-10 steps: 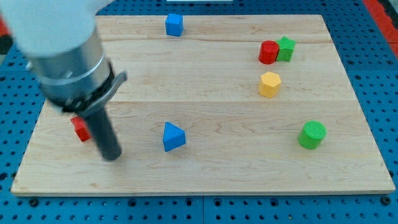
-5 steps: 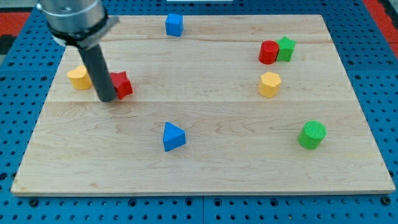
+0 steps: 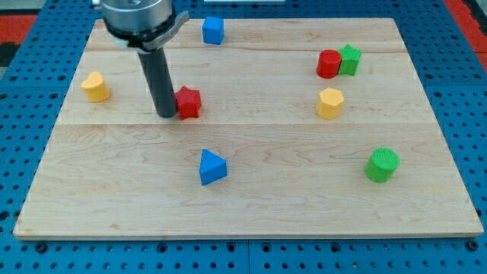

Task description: Move the red star left to the red circle

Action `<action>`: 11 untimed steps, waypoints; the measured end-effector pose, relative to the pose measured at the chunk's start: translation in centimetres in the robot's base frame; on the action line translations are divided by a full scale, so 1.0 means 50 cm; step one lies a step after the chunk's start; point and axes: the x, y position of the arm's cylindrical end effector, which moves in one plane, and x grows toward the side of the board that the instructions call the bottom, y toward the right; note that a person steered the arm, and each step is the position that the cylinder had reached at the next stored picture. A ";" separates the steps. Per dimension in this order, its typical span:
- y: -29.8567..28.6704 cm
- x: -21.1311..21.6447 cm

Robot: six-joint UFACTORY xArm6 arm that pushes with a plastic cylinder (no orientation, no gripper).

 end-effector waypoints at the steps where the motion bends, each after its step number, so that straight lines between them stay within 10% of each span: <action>1: 0.037 -0.054; 4: 0.180 0.100; 11: 0.268 -0.124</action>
